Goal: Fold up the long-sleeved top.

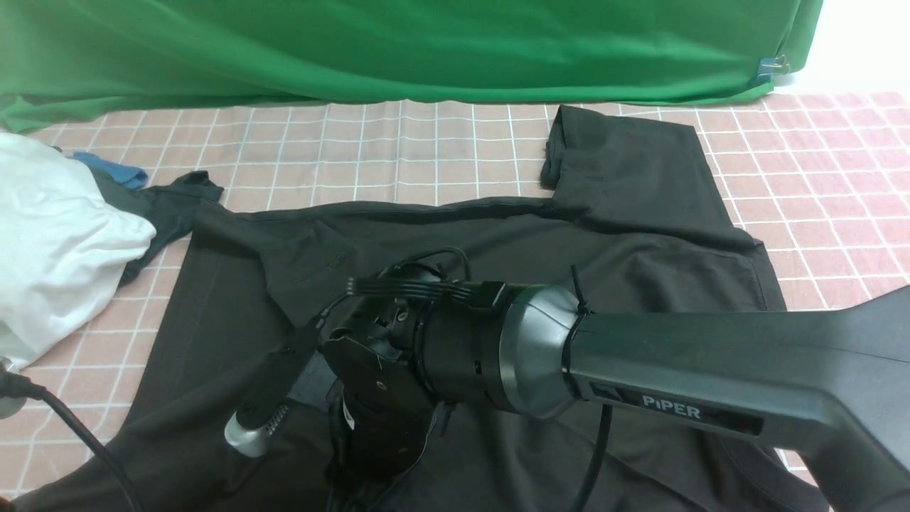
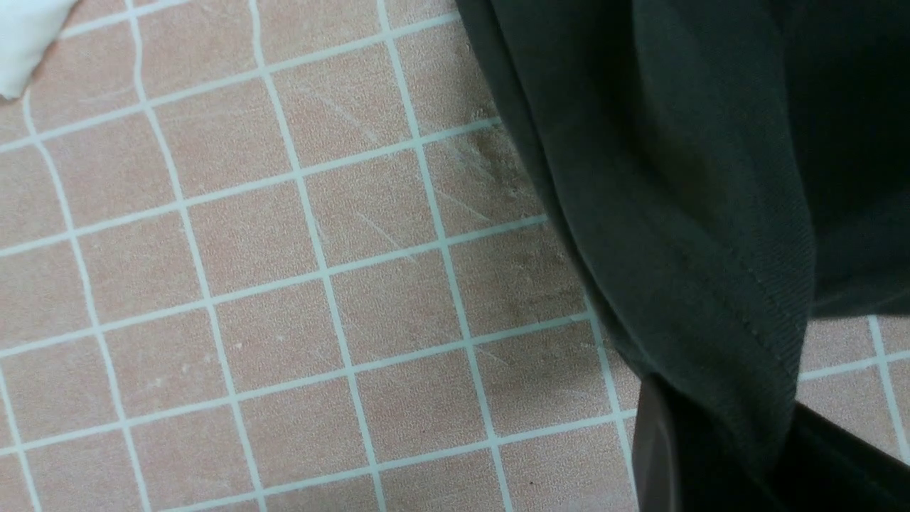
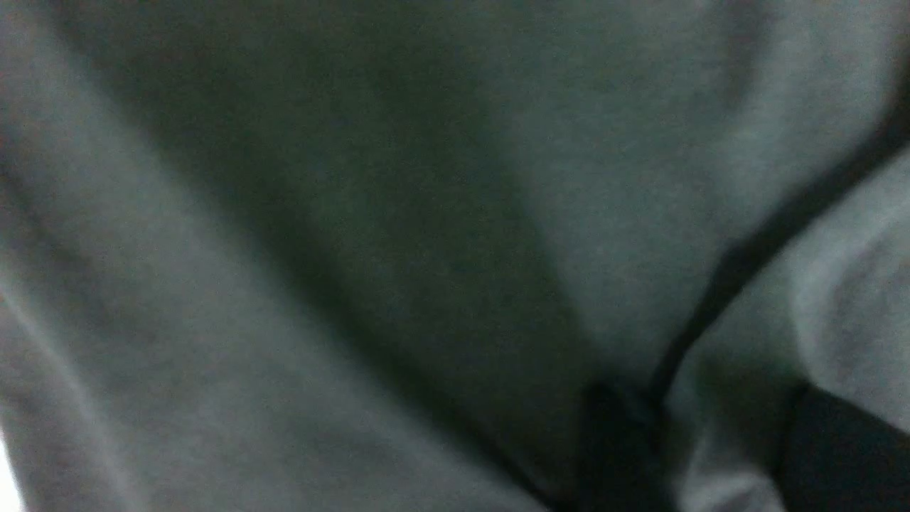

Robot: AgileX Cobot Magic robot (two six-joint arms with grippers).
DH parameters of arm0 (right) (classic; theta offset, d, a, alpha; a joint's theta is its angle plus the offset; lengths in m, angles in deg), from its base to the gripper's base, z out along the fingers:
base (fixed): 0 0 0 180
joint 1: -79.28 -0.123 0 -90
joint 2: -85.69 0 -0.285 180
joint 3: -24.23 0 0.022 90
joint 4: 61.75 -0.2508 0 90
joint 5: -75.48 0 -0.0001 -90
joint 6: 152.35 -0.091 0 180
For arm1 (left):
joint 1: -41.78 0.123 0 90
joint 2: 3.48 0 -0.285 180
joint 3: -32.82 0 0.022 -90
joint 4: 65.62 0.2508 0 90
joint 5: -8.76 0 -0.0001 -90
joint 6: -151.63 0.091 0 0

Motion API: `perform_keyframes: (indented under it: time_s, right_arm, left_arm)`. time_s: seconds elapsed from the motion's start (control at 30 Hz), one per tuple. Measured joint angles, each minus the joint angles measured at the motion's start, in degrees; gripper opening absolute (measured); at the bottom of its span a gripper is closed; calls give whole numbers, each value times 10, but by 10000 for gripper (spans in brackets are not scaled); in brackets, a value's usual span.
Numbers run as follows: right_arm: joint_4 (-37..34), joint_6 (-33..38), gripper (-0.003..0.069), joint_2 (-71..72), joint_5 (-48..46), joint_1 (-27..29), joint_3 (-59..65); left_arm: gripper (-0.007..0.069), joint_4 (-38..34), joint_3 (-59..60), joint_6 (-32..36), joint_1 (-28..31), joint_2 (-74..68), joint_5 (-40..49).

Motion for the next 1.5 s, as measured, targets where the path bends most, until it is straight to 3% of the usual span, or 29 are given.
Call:
perform_keyframes:
  time_s: [0.03, 0.07, 0.2, 0.83, 0.9, 1.0, 1.03, 1.1, 1.17, 1.27, 1.33, 1.5]
  right_arm:
    - [0, 0, 258, 0, 1, 0, 0]
    - [1, 0, 188, 0, 0, 1, 0]
    - [2, 1, 59, 0, -9, 1, -1]
    - [-72, 34, 62, 57, -77, -42, 0]
    - [-72, 33, 97, 57, -80, -43, 0]
    - [-73, 27, 330, 57, -97, -43, 0]
    - [-73, 27, 346, 57, -97, -43, 0]
    - [-66, 26, 540, 61, -115, -43, 0]
    - [-64, 25, 612, 74, -139, -43, 0]
    - [-61, 25, 598, 105, -165, -45, 13]
    - [-59, 34, 542, 141, -171, -51, 49]
    - [-55, 97, 511, 232, -141, -64, 211]
  left_arm:
    - [38, 0, 0, 0, 0, 0, 0]
    - [38, 0, 0, 0, 0, 0, 1]
    - [38, 0, 0, 0, 0, 0, 2]
    - [38, 2, 0, 0, 0, 40, 11]
    - [38, 2, 0, 0, 0, 40, 11]
    - [38, 2, 0, 0, 0, 40, 11]
    - [38, 2, 0, 0, 0, 40, 11]
    - [38, 2, 0, 0, 0, 40, 11]
    - [38, 2, 0, 0, 0, 40, 11]
    - [38, 2, 0, 0, 0, 40, 11]
    - [38, 2, 0, 0, 0, 40, 11]
    - [38, 2, 0, 0, 0, 40, 11]
